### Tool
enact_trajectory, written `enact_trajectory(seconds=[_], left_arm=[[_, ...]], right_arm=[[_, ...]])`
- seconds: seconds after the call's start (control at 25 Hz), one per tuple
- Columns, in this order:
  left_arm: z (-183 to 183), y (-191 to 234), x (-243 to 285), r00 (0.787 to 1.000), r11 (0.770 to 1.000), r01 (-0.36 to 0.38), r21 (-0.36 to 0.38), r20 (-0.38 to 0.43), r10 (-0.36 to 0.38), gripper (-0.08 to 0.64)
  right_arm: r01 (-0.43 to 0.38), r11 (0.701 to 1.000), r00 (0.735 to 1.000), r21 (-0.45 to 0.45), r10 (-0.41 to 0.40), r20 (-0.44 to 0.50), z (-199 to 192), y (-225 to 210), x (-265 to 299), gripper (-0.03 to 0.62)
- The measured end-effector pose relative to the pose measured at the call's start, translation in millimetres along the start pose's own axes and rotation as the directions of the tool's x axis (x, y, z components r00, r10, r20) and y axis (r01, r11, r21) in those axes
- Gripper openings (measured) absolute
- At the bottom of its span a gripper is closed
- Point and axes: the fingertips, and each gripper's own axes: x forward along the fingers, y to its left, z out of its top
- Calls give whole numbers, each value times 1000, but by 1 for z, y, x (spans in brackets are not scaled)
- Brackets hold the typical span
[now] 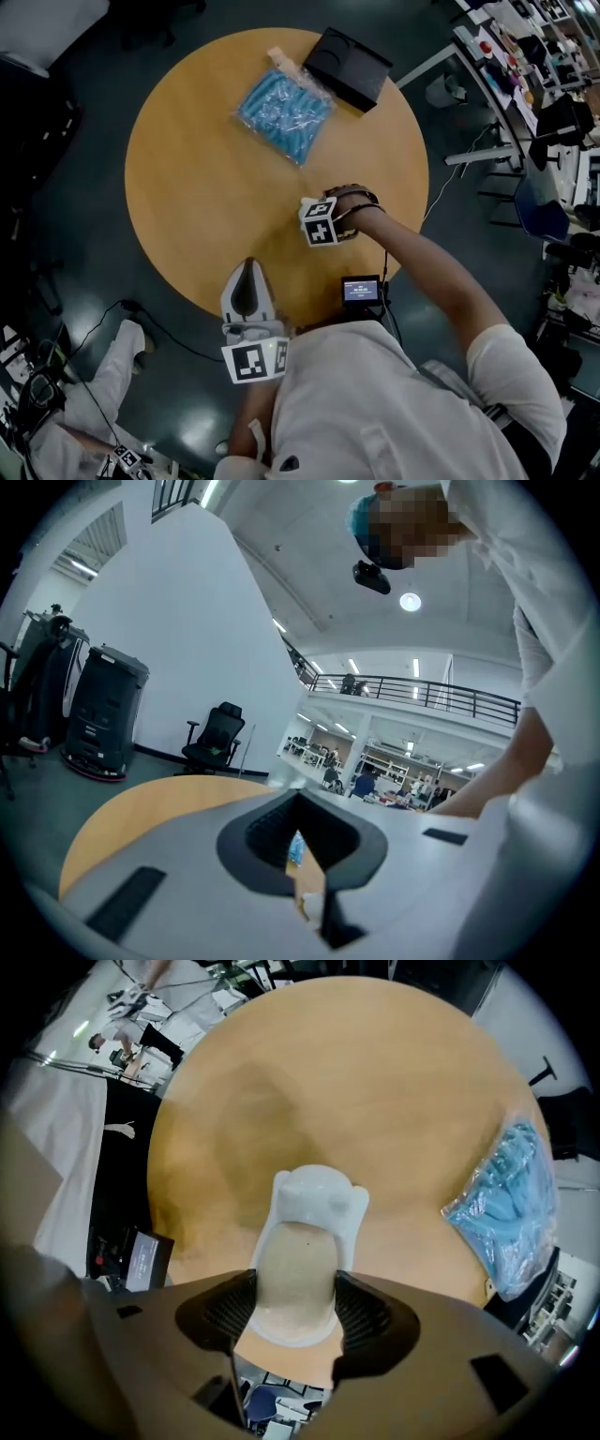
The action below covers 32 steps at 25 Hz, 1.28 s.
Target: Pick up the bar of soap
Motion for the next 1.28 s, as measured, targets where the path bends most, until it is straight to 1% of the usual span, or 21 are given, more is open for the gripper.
enact_trajectory(seconds=[0.12,0.24,0.4,0.56,0.64,0.68,0.76,0.8,0.84,0.88,0.92,0.96,1.0,1.04,1.08,1.12,1.16,1.2,1.24,1.28], left_arm=[[1,2,-3,1000,1000,-10,-2,4,10,6],[1,2,-9,1000,1000,-17,-4,8,17,6],[1,0,-13,1000,1000,-10,2,16,10,6],[1,-7,-15,1000,1000,8,9,11,-8,6],[2,-13,-15,1000,1000,20,14,16,-21,6],[3,-17,-16,999,999,29,22,20,-29,6],[7,-27,-18,998,998,48,43,27,-49,6],[8,-31,-18,998,997,58,54,30,-60,6],[10,-35,-18,997,996,68,63,33,-70,6],[11,-40,-18,996,995,77,70,35,-80,6],[12,-43,-17,995,993,86,76,37,-89,6],[13,-46,-17,994,992,94,79,39,-97,6],[14,-50,-16,993,991,102,83,42,-106,6],[15,-53,-17,992,990,111,88,46,-115,6],[15,-57,-17,991,989,119,93,47,-124,6],[14,-60,-16,990,987,128,98,47,-133,6],[14,-63,-15,989,985,137,103,46,-143,6],[14,-66,-14,987,983,147,107,46,-152,6],[14,-69,-13,986,982,155,110,46,-160,6],[14,-73,-12,985,980,161,113,45,-167,6]], right_arm=[[-38,999,998,4,39,-59,-1,-1,3,268],[-29,999,997,16,30,-70,-1,-1,2,265],[54,997,998,55,-53,-15,-4,-4,-4,262],[126,987,989,102,-133,63,-4,2,-23,262],[161,975,975,151,-181,132,-4,5,-37,262],[179,967,963,182,-210,169,-6,8,-45,262],[206,943,927,261,-273,256,-11,16,-64,262],[204,926,899,317,-305,313,-14,20,-76,262],[188,904,860,383,-340,381,-17,25,-88,262],[160,876,806,456,-383,452,-21,29,-103,262],[122,839,735,530,-435,520,-26,34,-119,262],[75,796,647,600,-497,578,-32,38,-136,262],[22,750,543,661,-564,622,-39,43,-154,262],[-35,705,425,708,-631,649,-47,50,-172,262],[-92,664,300,742,-692,657,-55,59,-191,262],[-147,630,182,763,-741,647,-63,68,-207,262],[-199,599,83,775,-778,623,-70,76,-220,262],[-246,571,12,783,-806,592,-76,84,-229,262],[-286,545,-33,788,-827,561,-81,91,-234,262],[-321,521,-58,791,-844,533,-83,97,-236,262]])
